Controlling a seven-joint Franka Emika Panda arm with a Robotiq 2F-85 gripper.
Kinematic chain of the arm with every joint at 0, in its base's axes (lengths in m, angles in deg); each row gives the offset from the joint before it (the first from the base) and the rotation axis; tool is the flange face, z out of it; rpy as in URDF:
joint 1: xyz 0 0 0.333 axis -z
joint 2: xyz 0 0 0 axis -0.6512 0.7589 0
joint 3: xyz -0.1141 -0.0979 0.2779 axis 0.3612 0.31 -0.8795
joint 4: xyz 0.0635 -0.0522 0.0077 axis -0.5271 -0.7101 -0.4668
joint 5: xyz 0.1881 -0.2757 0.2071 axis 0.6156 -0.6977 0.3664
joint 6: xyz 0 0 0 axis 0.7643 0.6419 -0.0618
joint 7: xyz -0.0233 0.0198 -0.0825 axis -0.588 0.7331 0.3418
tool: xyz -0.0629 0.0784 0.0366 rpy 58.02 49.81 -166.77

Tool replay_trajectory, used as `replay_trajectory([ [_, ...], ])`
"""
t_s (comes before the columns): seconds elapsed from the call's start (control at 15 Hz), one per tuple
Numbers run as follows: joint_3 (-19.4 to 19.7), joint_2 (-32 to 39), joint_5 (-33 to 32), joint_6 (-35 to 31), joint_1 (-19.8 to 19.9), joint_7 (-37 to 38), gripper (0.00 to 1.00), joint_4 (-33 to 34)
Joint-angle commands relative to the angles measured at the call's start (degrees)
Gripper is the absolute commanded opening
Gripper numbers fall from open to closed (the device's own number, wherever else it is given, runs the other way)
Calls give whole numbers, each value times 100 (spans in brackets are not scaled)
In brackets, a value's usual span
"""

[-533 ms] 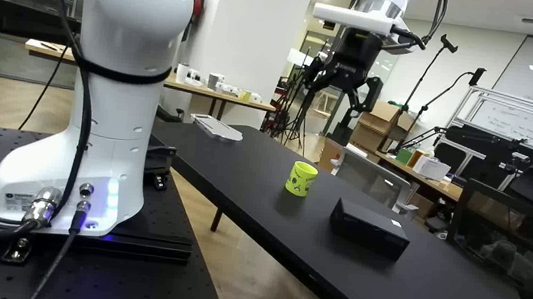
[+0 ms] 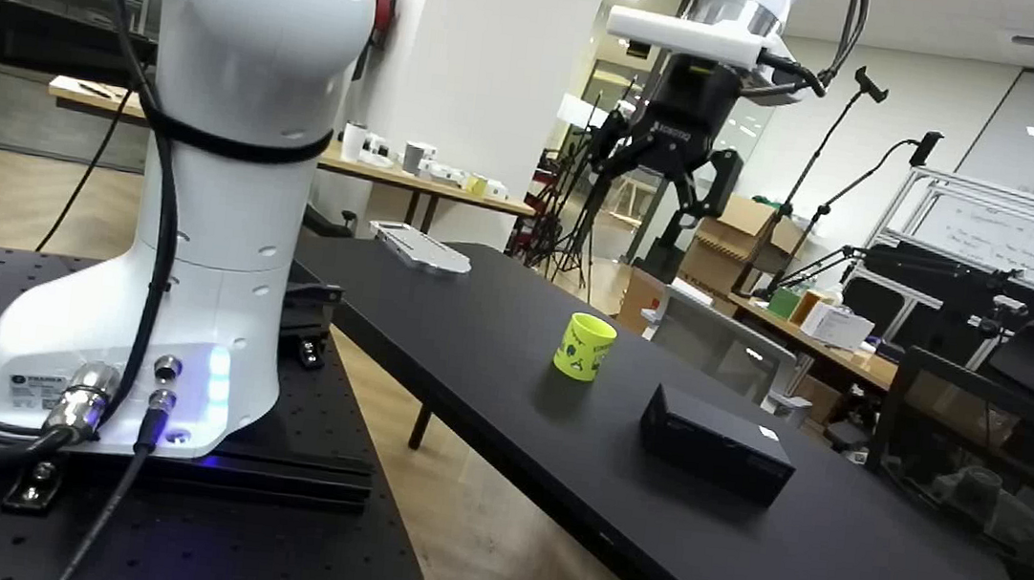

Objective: Put the glue into the mug.

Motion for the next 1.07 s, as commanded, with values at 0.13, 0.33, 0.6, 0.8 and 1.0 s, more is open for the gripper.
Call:
replay_trajectory([
  [0.13, 27, 141, 182, -504, 160, 484, 100, 123],
  [0.33, 199, 897, 374, -1200, 355, 757, 100, 661],
  [0.6, 412, 2169, 743, -2429, 579, 1067, 100, 1519],
  [0.8, 458, 3199, 975, -3251, 784, 1409, 100, 2304],
  [1.0, 536, 4228, 953, -3740, 1051, 1879, 100, 3210],
])
